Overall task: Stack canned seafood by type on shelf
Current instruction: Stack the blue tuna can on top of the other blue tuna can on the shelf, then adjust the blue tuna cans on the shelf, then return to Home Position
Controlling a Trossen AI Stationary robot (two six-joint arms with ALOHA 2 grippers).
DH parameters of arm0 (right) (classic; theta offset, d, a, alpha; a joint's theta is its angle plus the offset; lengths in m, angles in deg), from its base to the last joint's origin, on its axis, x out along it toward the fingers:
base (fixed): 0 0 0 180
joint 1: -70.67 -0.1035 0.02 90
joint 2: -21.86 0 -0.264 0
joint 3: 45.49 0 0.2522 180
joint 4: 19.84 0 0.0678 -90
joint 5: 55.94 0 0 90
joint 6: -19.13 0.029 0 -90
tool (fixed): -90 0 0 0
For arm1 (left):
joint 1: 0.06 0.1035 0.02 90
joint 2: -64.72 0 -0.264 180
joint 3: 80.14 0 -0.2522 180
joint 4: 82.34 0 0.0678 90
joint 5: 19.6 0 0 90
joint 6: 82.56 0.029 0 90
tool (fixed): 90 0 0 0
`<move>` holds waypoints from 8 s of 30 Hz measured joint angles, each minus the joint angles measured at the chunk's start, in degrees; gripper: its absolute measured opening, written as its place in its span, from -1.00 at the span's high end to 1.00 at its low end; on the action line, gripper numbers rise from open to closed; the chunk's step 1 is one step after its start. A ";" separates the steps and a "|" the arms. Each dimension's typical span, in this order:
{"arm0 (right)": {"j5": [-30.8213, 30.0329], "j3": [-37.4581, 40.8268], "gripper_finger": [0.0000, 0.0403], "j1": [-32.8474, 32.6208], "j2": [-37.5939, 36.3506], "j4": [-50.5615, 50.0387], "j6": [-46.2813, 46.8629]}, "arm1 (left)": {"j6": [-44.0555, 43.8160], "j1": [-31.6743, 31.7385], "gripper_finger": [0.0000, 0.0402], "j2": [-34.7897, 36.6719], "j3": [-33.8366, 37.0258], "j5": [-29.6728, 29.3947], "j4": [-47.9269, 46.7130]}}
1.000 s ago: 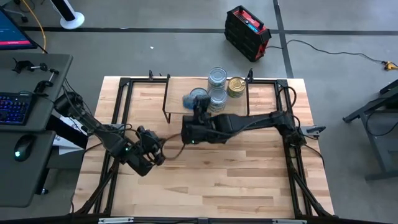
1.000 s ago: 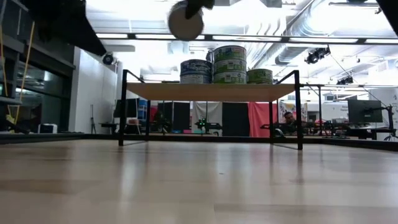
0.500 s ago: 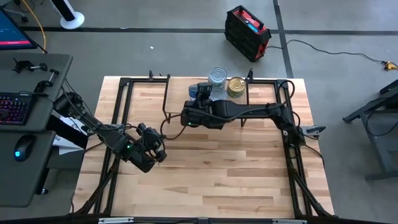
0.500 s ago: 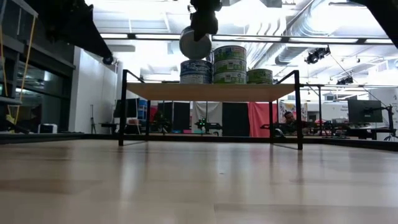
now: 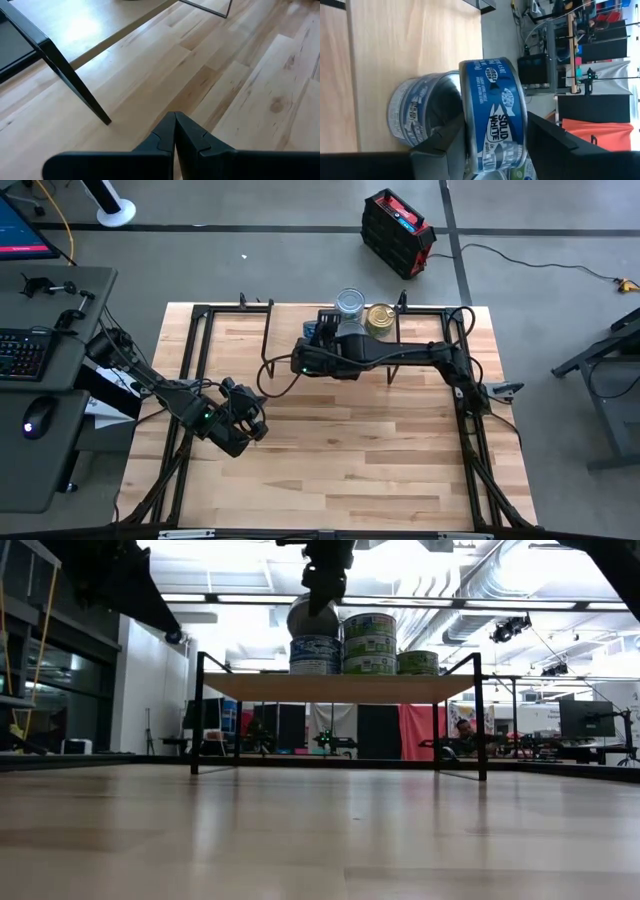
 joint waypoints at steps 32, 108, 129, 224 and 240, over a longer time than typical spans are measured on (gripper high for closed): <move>5.95 -5.88 -0.65 -1.39 0.00 -0.71 5.45 | 0.11 0.00 1.00 0.00 0.00 0.00 -0.21; 8.84 0.20 1.00 -10.53 0.33 -21.30 64.47 | 2.23 2.25 1.00 -0.02 0.02 3.23 0.21; 6.69 44.26 1.00 -5.27 -17.18 42.90 61.36 | 2.77 2.25 1.00 0.00 0.02 4.28 0.09; 22.93 42.84 1.00 -23.52 -47.64 -2.29 78.17 | 28.48 30.32 1.00 56.27 50.16 33.90 61.98; 37.02 91.91 1.00 -11.79 -69.77 58.29 56.04 | 28.20 30.32 1.00 56.26 50.18 34.12 58.84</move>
